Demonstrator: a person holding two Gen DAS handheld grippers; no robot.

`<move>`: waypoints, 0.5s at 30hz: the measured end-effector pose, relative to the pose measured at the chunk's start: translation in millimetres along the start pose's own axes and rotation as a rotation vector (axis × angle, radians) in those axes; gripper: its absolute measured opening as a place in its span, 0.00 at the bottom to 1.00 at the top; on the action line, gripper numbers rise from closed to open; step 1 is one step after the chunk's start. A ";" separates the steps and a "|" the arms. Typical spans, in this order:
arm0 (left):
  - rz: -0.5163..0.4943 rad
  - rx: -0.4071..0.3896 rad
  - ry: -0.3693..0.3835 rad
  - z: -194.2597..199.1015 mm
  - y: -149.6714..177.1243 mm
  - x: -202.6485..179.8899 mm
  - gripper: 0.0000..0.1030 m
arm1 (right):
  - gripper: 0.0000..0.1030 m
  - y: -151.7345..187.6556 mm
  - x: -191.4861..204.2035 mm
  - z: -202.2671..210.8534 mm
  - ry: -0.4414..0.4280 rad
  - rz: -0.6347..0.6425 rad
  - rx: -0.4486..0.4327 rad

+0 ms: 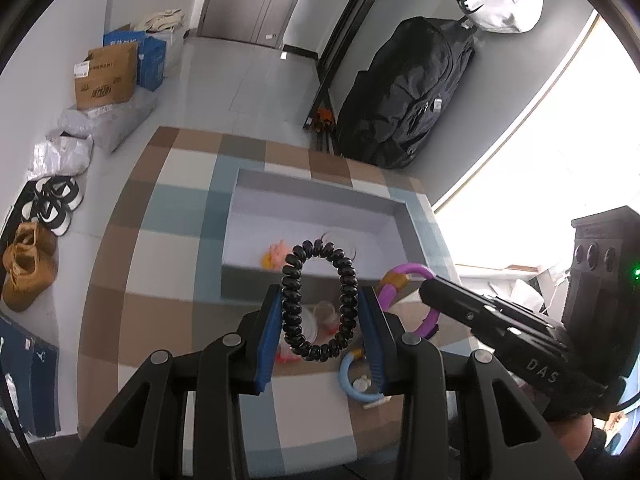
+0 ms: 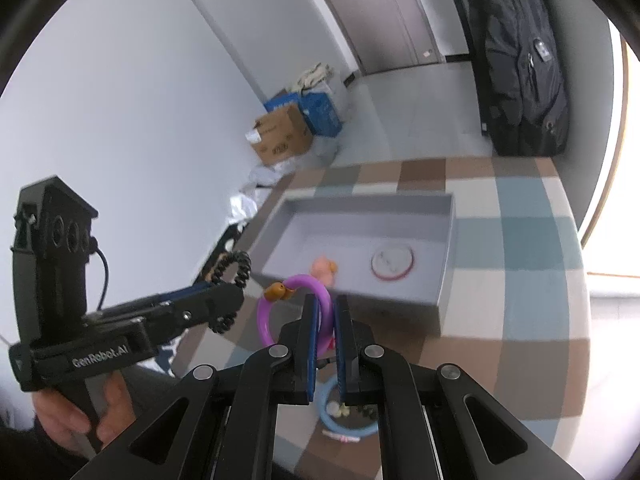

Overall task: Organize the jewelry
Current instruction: 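Lower the bracelet and purple ring into the gray box and open both tools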

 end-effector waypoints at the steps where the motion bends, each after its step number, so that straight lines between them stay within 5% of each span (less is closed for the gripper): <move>1: 0.003 -0.001 0.001 -1.4 -2.7 0.2 0.31 | 0.07 -3.3 -0.7 0.6 -0.001 -0.002 -0.009; 15: 0.022 -0.005 -0.007 -31.8 -29.7 -8.0 0.31 | 0.07 -38.6 -20.6 -12.0 0.020 -0.037 -0.068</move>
Point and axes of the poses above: each gripper's, at about its wrist camera, not at the fingertips, and z roughly against the way its jaws point, x to its left, y to its underside, the point moved 2 cm from there along -z, roughly the way its jaws point, and after that the axes turned 10 degrees about -x, right-handed, at the moved point
